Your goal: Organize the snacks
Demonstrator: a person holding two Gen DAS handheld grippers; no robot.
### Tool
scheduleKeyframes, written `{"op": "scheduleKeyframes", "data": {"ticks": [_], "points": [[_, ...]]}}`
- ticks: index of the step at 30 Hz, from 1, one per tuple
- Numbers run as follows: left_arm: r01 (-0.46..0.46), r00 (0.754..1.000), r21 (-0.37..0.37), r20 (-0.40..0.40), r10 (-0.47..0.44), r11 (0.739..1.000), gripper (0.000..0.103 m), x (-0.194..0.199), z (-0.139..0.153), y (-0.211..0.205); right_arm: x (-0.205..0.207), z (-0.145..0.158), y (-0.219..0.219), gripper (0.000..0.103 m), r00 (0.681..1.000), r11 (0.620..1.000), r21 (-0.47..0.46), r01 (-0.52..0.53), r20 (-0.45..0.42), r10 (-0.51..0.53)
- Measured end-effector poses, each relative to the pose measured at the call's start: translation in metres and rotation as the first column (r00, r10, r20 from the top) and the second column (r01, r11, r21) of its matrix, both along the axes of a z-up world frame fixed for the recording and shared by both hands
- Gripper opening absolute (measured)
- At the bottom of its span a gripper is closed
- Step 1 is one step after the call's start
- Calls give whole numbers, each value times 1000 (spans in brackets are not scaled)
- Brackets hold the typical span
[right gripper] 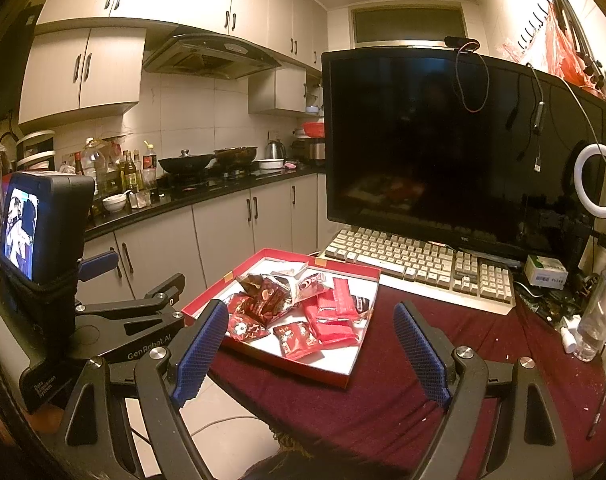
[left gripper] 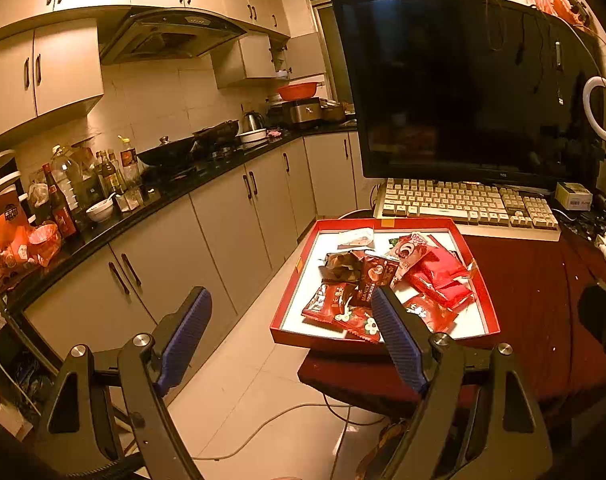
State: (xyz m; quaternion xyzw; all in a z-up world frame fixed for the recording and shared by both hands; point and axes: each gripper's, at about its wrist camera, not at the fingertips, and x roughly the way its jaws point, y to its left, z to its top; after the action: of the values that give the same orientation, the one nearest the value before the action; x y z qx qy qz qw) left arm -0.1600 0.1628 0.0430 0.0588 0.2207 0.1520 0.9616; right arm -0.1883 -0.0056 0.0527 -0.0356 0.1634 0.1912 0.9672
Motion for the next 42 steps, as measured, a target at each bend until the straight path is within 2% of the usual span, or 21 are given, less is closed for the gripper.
{"op": "scheduleKeyframes", "data": {"ticks": [42], "points": [[-11,1000,-8,-21,11,1000,83,6,-5,-1,1,-4,1,86,1000,1000,-7,-10,-8,10]]}}
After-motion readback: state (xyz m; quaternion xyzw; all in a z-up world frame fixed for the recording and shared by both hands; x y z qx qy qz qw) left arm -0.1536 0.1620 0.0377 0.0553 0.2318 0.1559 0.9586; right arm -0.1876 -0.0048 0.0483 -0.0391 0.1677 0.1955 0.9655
